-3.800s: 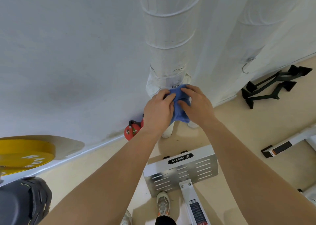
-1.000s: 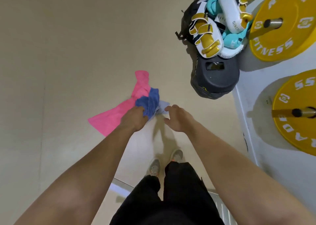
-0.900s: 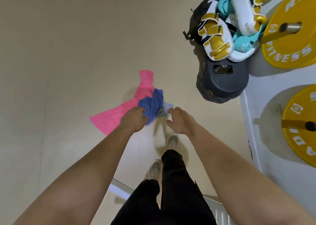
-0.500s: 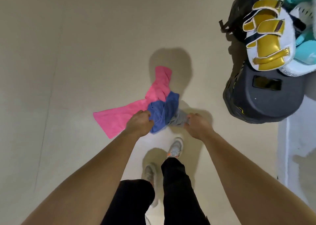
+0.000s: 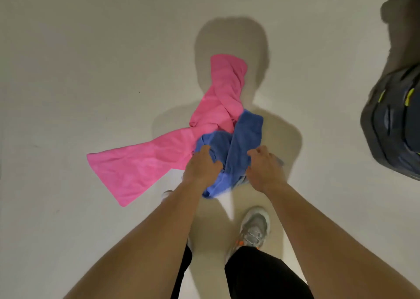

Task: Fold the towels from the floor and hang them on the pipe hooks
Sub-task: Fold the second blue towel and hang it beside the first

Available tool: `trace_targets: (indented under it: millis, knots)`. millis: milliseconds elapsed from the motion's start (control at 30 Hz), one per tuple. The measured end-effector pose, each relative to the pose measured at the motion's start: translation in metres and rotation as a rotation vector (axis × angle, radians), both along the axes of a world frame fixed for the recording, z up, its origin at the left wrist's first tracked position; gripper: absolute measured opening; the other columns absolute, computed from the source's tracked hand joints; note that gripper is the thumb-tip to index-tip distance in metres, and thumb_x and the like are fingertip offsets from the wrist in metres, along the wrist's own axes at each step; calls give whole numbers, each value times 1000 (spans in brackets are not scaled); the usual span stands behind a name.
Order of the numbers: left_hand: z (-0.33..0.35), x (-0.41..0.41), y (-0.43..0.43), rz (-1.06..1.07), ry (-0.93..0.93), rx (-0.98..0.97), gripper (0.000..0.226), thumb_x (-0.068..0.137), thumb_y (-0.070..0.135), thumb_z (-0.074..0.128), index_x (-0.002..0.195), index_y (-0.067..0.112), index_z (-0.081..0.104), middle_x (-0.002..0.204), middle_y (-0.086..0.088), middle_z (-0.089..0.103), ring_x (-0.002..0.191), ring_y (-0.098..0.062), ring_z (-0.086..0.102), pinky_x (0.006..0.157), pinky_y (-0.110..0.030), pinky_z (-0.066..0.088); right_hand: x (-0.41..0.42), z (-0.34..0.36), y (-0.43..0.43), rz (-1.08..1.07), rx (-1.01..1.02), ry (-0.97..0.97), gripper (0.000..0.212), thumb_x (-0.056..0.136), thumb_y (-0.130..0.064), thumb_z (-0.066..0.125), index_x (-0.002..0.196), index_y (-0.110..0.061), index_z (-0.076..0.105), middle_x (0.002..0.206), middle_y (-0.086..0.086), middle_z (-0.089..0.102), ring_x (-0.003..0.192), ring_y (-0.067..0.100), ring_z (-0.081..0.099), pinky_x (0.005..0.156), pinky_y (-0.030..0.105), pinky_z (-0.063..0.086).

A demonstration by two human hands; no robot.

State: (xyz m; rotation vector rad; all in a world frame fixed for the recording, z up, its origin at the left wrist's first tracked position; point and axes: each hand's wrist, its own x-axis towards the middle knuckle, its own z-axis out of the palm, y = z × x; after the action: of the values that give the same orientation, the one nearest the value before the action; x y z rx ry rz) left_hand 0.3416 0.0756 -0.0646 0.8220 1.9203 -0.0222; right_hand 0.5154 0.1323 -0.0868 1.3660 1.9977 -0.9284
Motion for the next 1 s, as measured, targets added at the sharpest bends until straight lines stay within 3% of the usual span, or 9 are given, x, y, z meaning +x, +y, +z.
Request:
trace_targets:
  millis: [67, 133, 267, 367, 500, 667, 767, 900, 1000]
  knots:
    - [-47, -4, -1, 4, 15, 6, 20, 98, 22, 51, 117, 22, 53, 101, 2, 60, 102, -26, 60, 83, -36, 47, -7, -50, -1, 56, 44, -7, 48, 94, -23, 55, 139, -18, 39, 145, 8, 32, 128, 31, 45, 95, 38, 48]
    - [-91, -9, -1, -38, 48, 15, 50, 96, 25, 54, 143, 20, 40, 130, -4, 57, 113, -29, 59, 89, -40, 50, -15, -92, 4, 133, 91, -17, 58, 93, -25, 55, 146, -25, 33, 154, 9, 21, 133, 33, 39, 99, 41, 46]
    - [-162, -16, -1, -205, 136, 94, 59, 92, 23, 61, 147, 23, 39, 144, -8, 42, 119, -32, 53, 89, -45, 51, -28, -147, 18, 289, 231, 1, 60, 96, -24, 54, 151, -36, 33, 161, 8, 10, 139, 36, 26, 106, 47, 35]
    - [-196, -20, -2, -281, 156, 139, 54, 89, 22, 64, 140, 20, 46, 141, -8, 39, 119, -35, 52, 92, -48, 51, -31, -172, 26, 343, 288, 17, 47, 94, -24, 57, 140, -32, 51, 157, 10, 23, 137, 37, 29, 103, 49, 35]
    - [-196, -29, -6, -277, 139, 139, 50, 91, 22, 59, 140, 20, 48, 141, -6, 41, 120, -31, 52, 93, -43, 49, -27, -169, 34, 359, 364, -46, 18, 85, -25, 68, 101, -18, 73, 136, 10, 50, 119, 38, 46, 92, 49, 44]
    - [-127, -37, -22, -284, 88, 49, 42, 96, 22, 51, 138, 19, 49, 133, -9, 51, 112, -30, 56, 86, -42, 49, -26, -91, 28, 347, 288, -49, 27, 88, -31, 60, 107, -18, 72, 146, 4, 41, 131, 30, 37, 100, 42, 36]
    - [-58, -34, -40, -253, 46, -32, 47, 95, 24, 54, 141, 21, 46, 135, -7, 52, 117, -31, 55, 91, -44, 49, -31, -8, 20, 337, 190, 0, 35, 87, -40, 55, 108, -18, 72, 148, 1, 41, 135, 26, 35, 107, 40, 31]
    - [51, -21, -47, -207, -34, 12, 59, 93, 27, 59, 148, 26, 37, 140, -6, 50, 119, -31, 55, 94, -48, 49, -41, 112, 7, 292, 84, 125, 23, 79, -36, 56, 86, -20, 70, 115, -3, 61, 115, 24, 53, 97, 38, 40]
    - [139, -12, -36, -226, -112, 131, 63, 94, 29, 63, 150, 29, 37, 145, -5, 45, 127, -29, 49, 99, -46, 45, -50, 206, 4, 227, -8, 154, 26, 80, -40, 55, 61, -24, 47, 75, -4, 54, 76, 21, 59, 69, 36, 49]
